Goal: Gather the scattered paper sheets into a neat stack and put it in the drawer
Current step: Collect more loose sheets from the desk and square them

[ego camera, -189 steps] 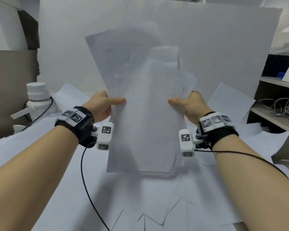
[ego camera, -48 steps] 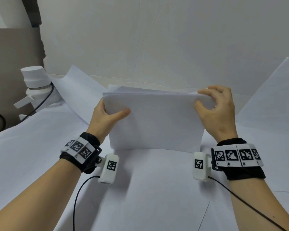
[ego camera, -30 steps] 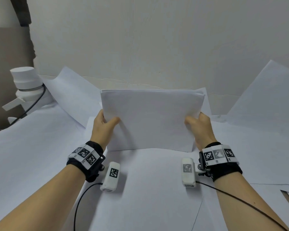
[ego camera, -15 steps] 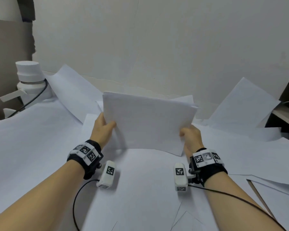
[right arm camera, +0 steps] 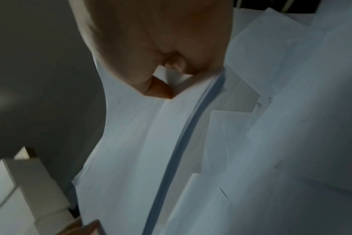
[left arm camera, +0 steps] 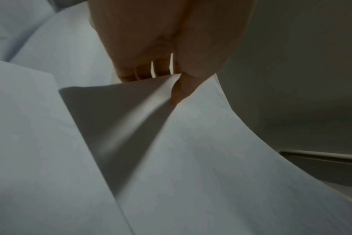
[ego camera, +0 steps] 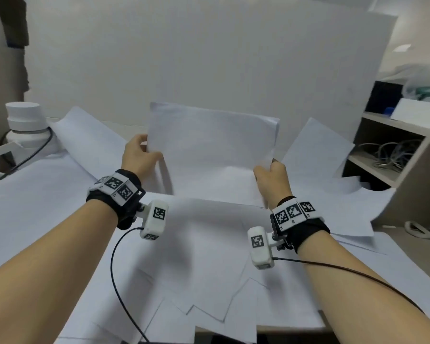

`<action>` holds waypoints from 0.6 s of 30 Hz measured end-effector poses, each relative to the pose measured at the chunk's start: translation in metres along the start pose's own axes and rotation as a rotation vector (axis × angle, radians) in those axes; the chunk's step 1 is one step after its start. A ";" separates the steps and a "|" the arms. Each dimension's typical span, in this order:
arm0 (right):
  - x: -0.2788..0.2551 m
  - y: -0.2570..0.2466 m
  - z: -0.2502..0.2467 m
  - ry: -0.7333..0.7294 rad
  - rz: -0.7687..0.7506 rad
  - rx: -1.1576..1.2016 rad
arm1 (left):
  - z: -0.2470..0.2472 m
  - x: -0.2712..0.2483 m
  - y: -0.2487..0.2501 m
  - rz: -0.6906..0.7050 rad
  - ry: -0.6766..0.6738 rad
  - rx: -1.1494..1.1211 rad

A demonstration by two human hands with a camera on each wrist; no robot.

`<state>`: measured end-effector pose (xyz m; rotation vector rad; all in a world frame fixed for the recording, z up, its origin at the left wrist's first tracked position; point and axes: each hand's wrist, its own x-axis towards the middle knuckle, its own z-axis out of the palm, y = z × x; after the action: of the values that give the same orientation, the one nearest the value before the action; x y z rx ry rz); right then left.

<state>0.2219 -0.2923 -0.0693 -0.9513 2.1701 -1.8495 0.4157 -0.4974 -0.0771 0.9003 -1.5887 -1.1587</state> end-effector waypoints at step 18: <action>-0.093 0.005 -0.210 0.377 0.233 0.471 | 0.216 -0.173 0.094 -0.193 -0.618 -0.643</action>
<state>0.1918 -0.0652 -0.0510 -0.2620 1.7700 -2.3993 0.2561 -0.2535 -0.0566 0.2737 -1.4373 -2.0696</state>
